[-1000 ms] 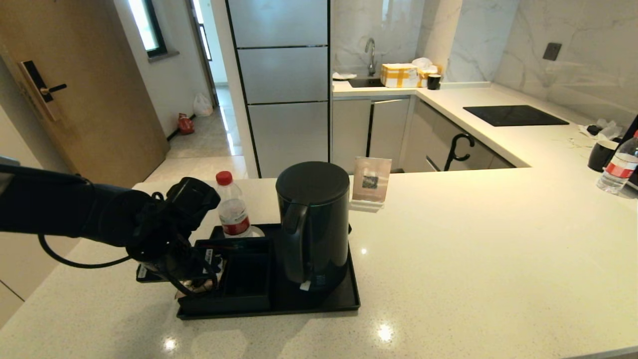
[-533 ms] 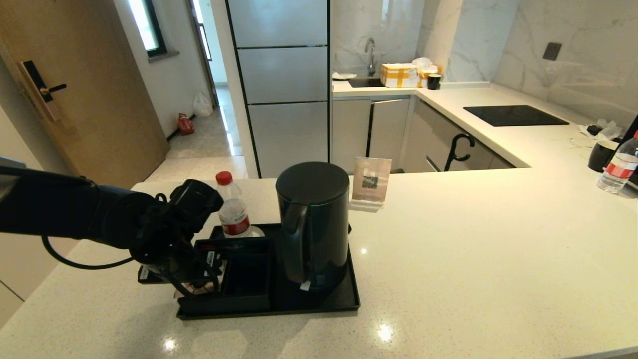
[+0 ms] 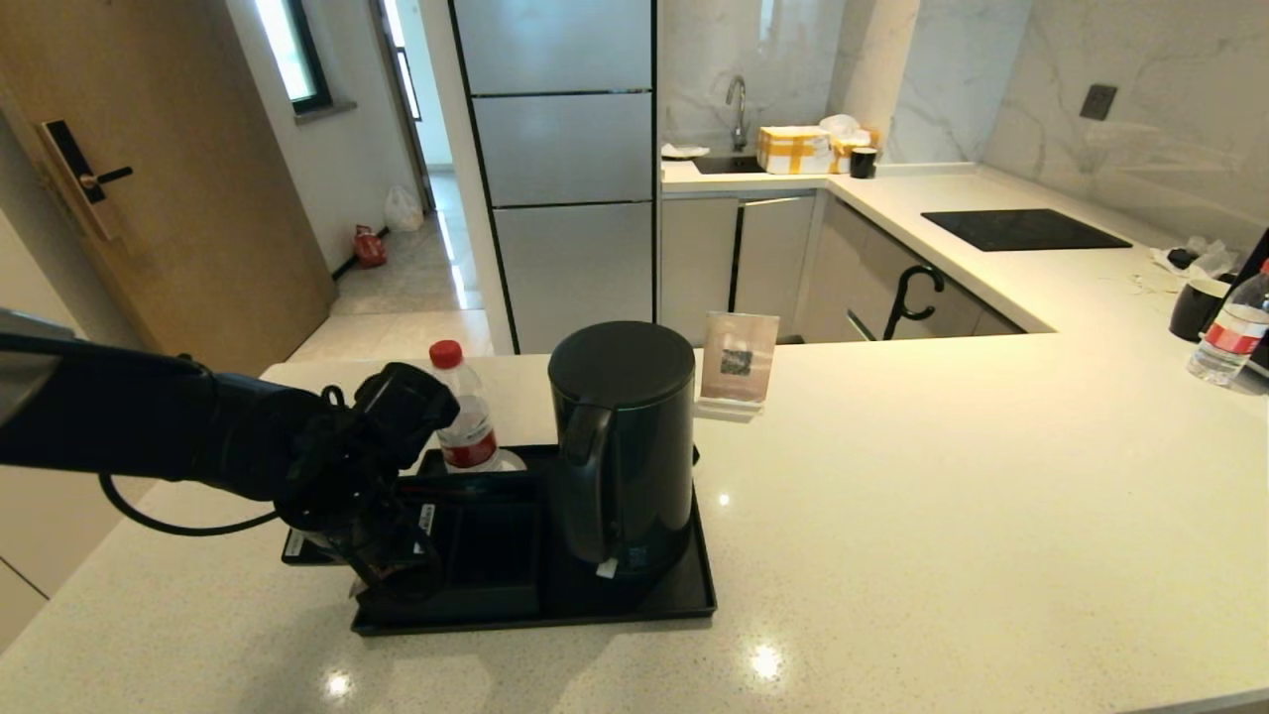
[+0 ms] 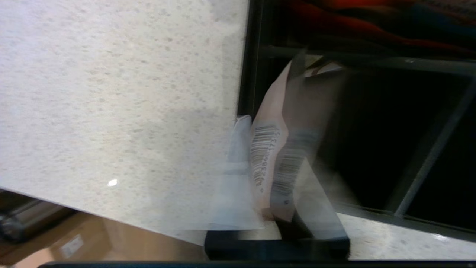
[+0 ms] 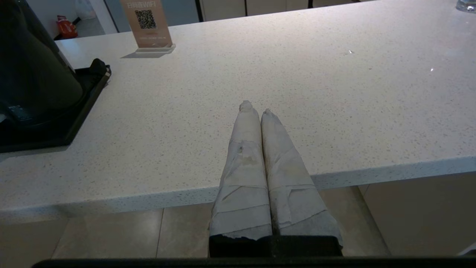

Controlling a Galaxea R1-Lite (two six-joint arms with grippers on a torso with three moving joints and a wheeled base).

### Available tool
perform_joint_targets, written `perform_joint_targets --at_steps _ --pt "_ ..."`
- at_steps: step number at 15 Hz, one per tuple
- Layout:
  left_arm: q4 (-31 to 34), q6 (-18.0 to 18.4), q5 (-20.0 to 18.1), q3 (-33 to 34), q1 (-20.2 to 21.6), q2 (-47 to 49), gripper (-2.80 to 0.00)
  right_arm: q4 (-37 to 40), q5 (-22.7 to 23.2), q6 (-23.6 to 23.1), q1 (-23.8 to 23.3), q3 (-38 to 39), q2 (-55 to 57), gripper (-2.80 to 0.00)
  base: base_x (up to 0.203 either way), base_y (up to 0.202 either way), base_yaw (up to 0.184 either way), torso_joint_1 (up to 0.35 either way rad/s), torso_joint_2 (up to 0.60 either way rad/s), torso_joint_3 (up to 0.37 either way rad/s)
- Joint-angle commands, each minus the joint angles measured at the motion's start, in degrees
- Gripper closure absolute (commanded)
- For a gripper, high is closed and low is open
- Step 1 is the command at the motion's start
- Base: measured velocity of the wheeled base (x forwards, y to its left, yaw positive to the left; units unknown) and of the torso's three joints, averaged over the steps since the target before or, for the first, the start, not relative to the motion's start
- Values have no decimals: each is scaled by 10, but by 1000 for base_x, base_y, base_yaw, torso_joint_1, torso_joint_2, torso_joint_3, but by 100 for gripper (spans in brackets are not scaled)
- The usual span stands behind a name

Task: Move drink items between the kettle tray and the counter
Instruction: Pick up the tea bag

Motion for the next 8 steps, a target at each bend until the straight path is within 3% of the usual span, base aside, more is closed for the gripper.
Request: perform_joint_targets --at_steps 1,8 --pt "0 -2 4 3 -1 0 0 0 0 0 0 0 0 0 0 0 0 0 0 0" --pt "-1 -3 4 6 0 -5 0 0 0 0 0 0 0 0 0 0 0 0 0 0"
